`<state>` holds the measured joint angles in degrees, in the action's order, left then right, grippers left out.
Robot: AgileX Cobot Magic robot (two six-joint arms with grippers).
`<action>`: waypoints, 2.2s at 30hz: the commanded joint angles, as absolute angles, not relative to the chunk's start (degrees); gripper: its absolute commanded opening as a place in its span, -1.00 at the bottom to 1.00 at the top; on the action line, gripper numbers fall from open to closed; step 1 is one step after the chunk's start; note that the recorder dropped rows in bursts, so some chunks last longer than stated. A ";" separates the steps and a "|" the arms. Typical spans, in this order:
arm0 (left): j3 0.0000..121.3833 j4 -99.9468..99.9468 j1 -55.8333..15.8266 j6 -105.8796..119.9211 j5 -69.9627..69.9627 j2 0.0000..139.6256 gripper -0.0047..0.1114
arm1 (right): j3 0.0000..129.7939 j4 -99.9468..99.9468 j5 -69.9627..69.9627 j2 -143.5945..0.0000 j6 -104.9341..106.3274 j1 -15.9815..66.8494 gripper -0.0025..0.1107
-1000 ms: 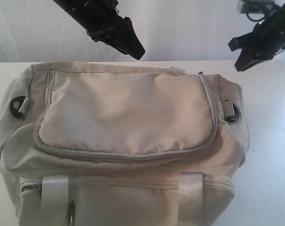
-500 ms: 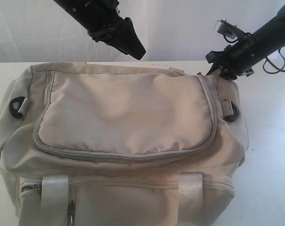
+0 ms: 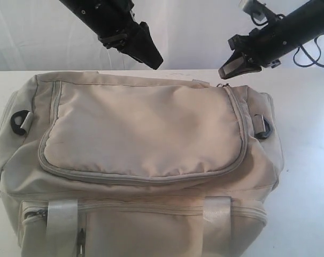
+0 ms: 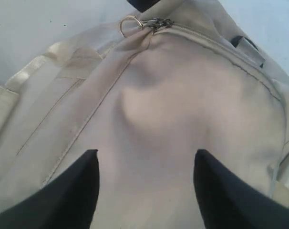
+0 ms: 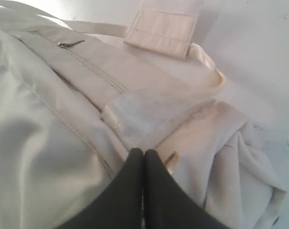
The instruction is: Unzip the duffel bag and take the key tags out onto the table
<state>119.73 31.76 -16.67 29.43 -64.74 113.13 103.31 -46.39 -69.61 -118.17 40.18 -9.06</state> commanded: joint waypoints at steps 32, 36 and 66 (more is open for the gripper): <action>120.12 32.51 -16.77 29.29 -69.05 112.95 0.15 | 105.61 -35.27 -69.96 -115.16 35.76 0.00 -0.96; 120.12 32.51 -16.77 29.29 -69.05 112.95 0.15 | 105.61 -34.82 -69.96 -113.60 35.76 0.00 -0.96; 120.01 32.51 -16.77 29.51 -68.93 113.08 0.15 | 108.09 -17.87 -69.96 -112.56 23.14 3.92 -0.96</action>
<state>119.73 31.76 -16.67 29.32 -64.84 113.13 107.78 -17.97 -69.77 -114.43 23.31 3.92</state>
